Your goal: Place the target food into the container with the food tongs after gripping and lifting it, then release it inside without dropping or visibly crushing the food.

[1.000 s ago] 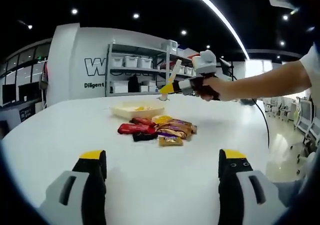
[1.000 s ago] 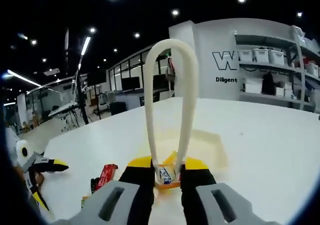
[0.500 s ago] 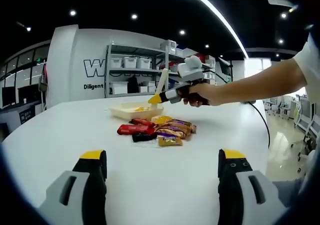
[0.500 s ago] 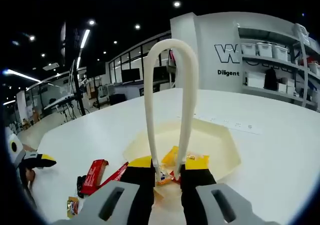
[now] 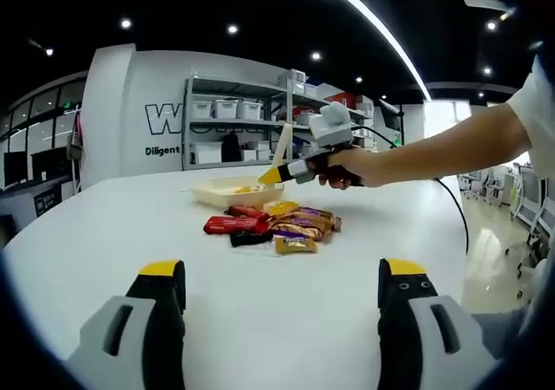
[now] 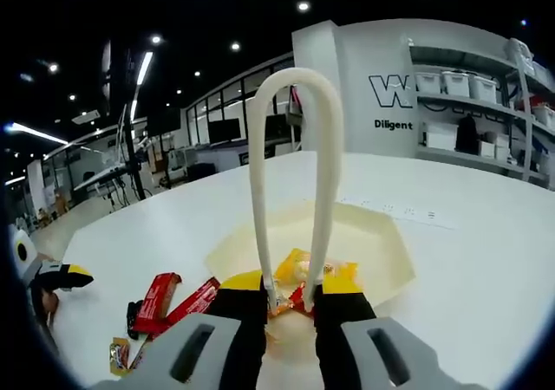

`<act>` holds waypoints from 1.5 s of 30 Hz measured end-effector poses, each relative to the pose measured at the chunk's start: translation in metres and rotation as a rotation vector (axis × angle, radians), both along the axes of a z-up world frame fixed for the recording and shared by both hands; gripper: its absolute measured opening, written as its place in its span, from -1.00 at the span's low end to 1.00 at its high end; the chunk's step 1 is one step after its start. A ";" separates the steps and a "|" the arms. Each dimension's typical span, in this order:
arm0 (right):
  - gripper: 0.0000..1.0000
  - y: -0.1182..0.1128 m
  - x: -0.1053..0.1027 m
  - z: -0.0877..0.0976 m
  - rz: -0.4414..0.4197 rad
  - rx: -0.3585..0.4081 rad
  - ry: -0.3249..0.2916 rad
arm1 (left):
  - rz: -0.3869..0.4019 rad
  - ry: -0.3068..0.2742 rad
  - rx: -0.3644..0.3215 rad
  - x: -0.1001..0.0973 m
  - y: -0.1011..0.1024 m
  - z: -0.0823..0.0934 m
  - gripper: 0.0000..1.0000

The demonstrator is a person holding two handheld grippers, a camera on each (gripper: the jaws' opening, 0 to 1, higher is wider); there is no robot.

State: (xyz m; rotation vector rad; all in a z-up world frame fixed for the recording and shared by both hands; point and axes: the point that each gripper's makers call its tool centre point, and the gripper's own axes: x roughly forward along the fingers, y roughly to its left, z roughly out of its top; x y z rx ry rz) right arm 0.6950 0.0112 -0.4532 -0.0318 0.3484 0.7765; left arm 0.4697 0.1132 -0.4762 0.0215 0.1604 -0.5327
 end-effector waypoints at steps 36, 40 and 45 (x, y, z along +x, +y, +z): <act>-0.65 -0.012 -0.117 0.003 0.188 -0.001 0.014 | 0.016 0.009 0.024 0.000 0.001 -0.003 0.82; -0.63 -0.008 -0.121 -0.002 0.183 -0.026 0.011 | 0.021 0.006 0.012 0.000 0.002 -0.001 0.80; -0.61 -0.005 -0.125 -0.005 0.191 -0.041 0.013 | 0.021 0.020 0.028 0.001 0.001 -0.004 0.79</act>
